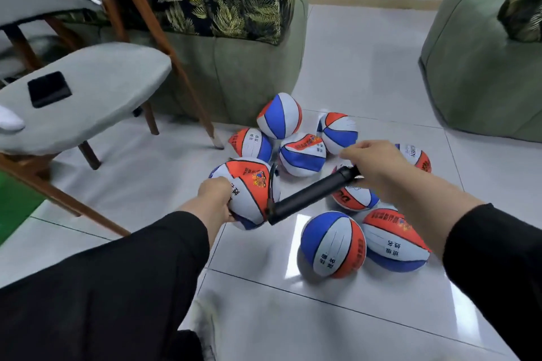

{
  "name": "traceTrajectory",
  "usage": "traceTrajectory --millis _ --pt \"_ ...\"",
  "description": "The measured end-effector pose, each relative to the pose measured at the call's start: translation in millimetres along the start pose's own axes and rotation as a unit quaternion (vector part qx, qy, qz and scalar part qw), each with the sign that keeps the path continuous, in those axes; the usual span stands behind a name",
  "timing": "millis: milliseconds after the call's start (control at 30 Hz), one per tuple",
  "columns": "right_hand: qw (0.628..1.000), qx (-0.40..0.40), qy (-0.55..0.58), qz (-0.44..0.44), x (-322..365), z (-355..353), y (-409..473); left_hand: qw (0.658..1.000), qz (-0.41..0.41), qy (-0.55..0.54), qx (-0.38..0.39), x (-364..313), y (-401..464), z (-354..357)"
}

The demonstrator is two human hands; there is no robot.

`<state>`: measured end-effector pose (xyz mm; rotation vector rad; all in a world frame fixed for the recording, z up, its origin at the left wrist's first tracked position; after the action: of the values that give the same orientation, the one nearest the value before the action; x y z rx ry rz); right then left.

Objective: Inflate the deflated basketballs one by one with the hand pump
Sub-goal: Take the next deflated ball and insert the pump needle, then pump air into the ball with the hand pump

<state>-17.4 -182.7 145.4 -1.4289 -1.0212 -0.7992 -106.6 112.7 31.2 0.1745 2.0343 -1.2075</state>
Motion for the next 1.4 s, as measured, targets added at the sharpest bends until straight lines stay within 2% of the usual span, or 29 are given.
traceTrajectory --millis 133,233,333,500,633,867,933,1033,1067,1100,1167,1233,1300,1400 --pt "0.984 -0.022 0.146 0.102 -55.4 9.1 9.1 0.998 -0.044 -0.01 -0.03 37.0 48.2 3.0" --pt "0.935 -0.075 0.296 0.181 -98.2 18.3 6.9 0.996 -0.078 0.011 -0.045 59.1 75.2 10.0" --pt "0.905 -0.106 0.359 0.202 -126.0 25.8 8.9 0.997 -0.061 -0.01 -0.056 71.5 81.2 23.3" --pt "0.892 -0.133 0.381 0.203 -139.8 31.3 18.6 0.998 -0.035 -0.024 -0.045 81.1 85.6 45.1" --pt "0.888 -0.137 0.382 0.216 -143.7 37.1 28.0 0.998 -0.032 0.022 -0.054 91.7 143.6 57.7" --pt "0.887 -0.142 0.37 0.237 -156.4 40.4 42.3 0.993 -0.003 0.104 0.049 53.8 113.5 88.4" --pt "0.886 -0.146 0.367 0.242 -158.6 38.9 43.9 0.988 0.025 0.151 0.017 49.2 107.3 89.1" --pt "0.885 -0.145 0.369 0.243 -154.2 38.8 37.5 0.971 0.107 0.181 -0.117 31.5 67.5 76.2" --pt "0.887 -0.141 0.368 0.241 -151.1 39.2 33.5 0.971 0.13 0.165 -0.114 28.3 53.4 79.6" --pt "0.89 -0.133 0.364 0.238 -148.5 39.3 29.1 0.982 0.127 0.124 -0.073 28.4 41.7 88.0" --pt "0.906 -0.107 0.339 0.228 -144.6 39.5 20.7 0.995 0.081 0.014 0.063 30.9 20.8 115.0" --pt "0.924 -0.075 0.303 0.219 -144.6 40.1 11.6 0.983 0.065 -0.047 0.162 25.0 2.8 133.3" --pt "0.938 -0.042 0.276 0.203 -143.9 41.5 2.3 0.979 0.07 -0.06 0.182 16.8 -7.7 138.8" --pt "0.965 -0.005 0.21 0.157 -134.6 43.2 -9.1 0.983 0.054 -0.089 0.148 10.4 -17.1 129.8"
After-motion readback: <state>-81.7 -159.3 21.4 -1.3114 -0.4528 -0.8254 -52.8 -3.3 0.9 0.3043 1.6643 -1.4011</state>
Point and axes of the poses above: each hand's wrist, its own y-axis towards the middle knuckle, its own z-axis out of the palm, x = y × z, the point moved 7 cm from there along y, towards the middle knuckle, and after that the axes turned 11 degrees about y, right-handed, at the moved point
